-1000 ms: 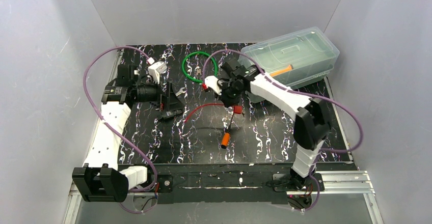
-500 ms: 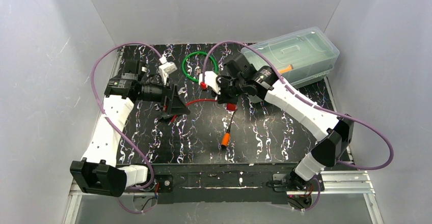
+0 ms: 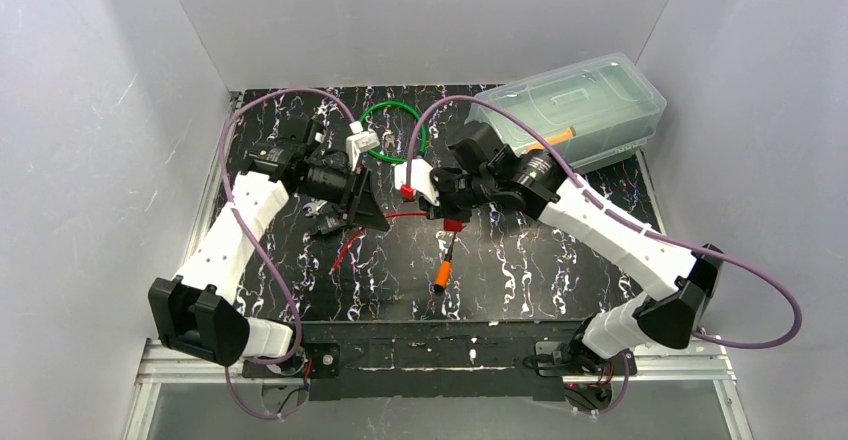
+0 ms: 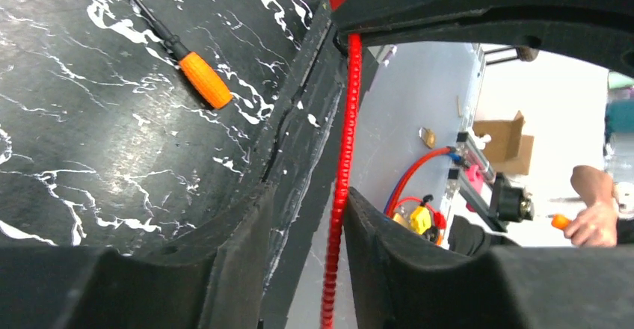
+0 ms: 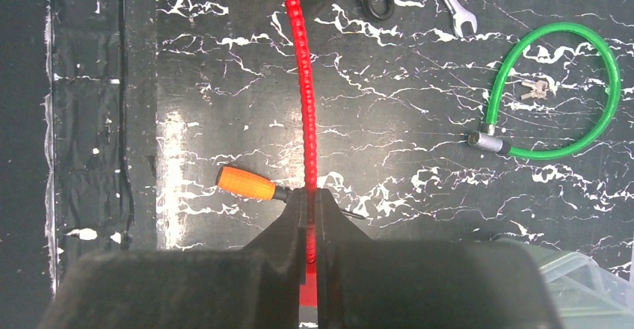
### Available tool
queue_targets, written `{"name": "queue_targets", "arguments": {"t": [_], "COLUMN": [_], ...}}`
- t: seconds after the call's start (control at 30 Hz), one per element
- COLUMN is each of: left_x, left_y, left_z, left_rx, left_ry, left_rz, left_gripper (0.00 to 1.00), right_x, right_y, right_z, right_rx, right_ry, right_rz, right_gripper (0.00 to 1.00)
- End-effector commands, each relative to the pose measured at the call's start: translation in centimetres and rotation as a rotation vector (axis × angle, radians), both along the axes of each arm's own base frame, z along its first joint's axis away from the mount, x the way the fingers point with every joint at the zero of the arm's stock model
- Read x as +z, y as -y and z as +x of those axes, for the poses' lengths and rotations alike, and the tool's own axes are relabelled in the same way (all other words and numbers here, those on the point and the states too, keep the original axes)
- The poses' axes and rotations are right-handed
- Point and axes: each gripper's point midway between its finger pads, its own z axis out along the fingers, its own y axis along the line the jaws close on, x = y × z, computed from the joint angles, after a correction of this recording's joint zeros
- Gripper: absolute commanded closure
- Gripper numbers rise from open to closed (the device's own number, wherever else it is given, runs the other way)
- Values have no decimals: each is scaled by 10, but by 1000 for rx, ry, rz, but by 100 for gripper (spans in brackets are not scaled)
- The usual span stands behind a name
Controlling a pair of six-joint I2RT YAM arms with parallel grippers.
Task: Lock with the key
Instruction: Pick up the lock from the center of the board.
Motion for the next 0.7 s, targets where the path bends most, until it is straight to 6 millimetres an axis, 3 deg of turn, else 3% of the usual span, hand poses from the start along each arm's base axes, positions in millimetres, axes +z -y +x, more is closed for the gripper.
{"name": "queue_targets", "arguments": {"t": [0.0,0.03,0.13,0.17,0.2,0.23,0.3,0.47,0.67], "left_x": [9,11,18,22,26,30,37,48,57], "left_y": [11,12,9,7,5,3,-2,-12,-13], "left_z": [-12,-14,-15,-15,-16,-17,-20,-38,-57], "left_rx": [-57,-59,-50,-47,-46,-45,-39,-106,-199], "left_ry": [-19,-22,29,66,109,148,233,407,487], "left_rz": [-66,-77,-69,-63,-58,-55,-43,-44,-104], "left_gripper": [89,98,100,100,100,100,100,100,100], "right_x": [7,5,2,3,3,5,12,30,22], "right_y": [-1,-1,-2,-1,-1,0,4,17,27], "right_z": [-1,0,2,3,3,4,5,4,-26], "right_rx": [-10,-18,-30,-39,-45,-56,-67,-33,103], "right_ry": [28,31,36,35,33,28,0,-99,-215], "right_rz": [54,59,66,70,74,80,106,207,226], "right_gripper": [99,99,96,79,50,28,6,2,2]}}
